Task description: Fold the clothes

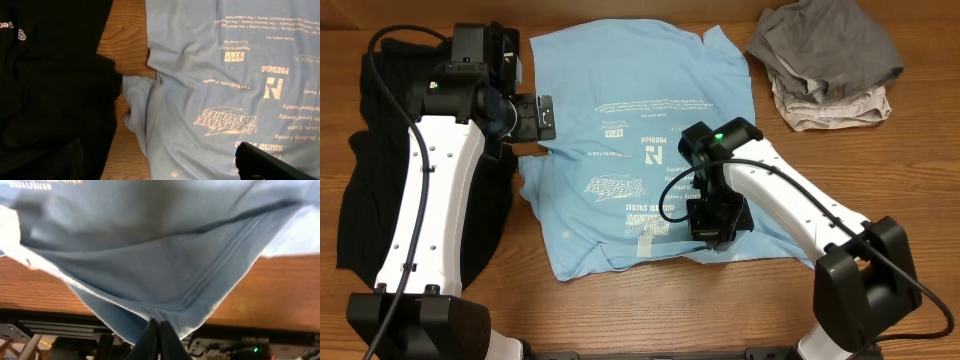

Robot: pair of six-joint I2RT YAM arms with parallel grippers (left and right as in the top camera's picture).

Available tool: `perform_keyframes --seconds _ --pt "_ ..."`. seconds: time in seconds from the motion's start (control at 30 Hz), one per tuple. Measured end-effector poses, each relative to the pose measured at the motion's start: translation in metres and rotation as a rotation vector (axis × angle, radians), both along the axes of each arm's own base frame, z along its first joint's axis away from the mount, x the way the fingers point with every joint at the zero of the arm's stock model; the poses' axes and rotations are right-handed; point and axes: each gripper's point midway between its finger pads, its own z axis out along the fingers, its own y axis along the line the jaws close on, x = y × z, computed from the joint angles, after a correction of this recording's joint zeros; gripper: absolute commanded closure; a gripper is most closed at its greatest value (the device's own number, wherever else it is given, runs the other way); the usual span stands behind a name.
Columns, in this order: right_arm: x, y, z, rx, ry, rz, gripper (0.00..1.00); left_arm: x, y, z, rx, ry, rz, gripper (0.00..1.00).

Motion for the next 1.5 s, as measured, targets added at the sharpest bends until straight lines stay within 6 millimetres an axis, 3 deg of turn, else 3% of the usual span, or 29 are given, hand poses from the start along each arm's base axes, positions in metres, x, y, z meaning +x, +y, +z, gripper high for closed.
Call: perform_keyframes --seconds 0.33,0.57,0.6,0.67,0.73,0.77,0.87,0.97,1.07,1.3,1.5 --pt "-0.042 0.04 -0.001 -0.056 0.002 0.054 0.96 0.0 0.0 0.0 0.007 0.0 -0.017 0.0" --pt "-0.095 0.037 -0.022 -0.191 0.064 0.065 0.96 0.0 0.0 0.0 0.009 0.0 -0.02 0.0" --pt "-0.098 0.035 -0.024 -0.201 0.067 0.06 0.93 0.0 0.0 0.0 0.009 0.0 -0.02 0.0" --pt "-0.102 0.032 -0.026 -0.229 0.073 0.03 0.76 0.0 0.0 0.0 0.009 0.0 -0.021 0.0" --pt "-0.102 0.031 -0.028 -0.238 0.074 0.01 0.66 0.0 0.0 0.0 0.012 -0.001 -0.028 0.0" --pt "-0.102 0.031 -0.028 -0.241 0.072 0.001 0.49 0.0 0.0 0.0 0.014 0.0 -0.032 0.0" --pt "-0.096 0.031 -0.029 -0.235 0.051 -0.022 0.21 0.0 0.0 0.0 0.016 -0.001 -0.038 0.0" --pt "-0.084 0.03 -0.026 -0.203 0.017 -0.053 0.09 0.0 0.0 0.0 0.017 -0.001 -0.038 0.0" --pt "-0.058 0.031 -0.021 -0.122 -0.046 -0.113 0.09 0.0 0.0 0.0 0.018 -0.001 -0.042 0.0" --pt "0.022 0.023 -0.014 0.096 -0.221 -0.186 0.09 0.001 0.0 0.0 0.028 -0.006 -0.066 0.0" --pt "0.053 0.0 -0.023 0.131 -0.254 -0.193 0.24 0.007 0.0 0.001 0.034 -0.024 -0.084 0.0"
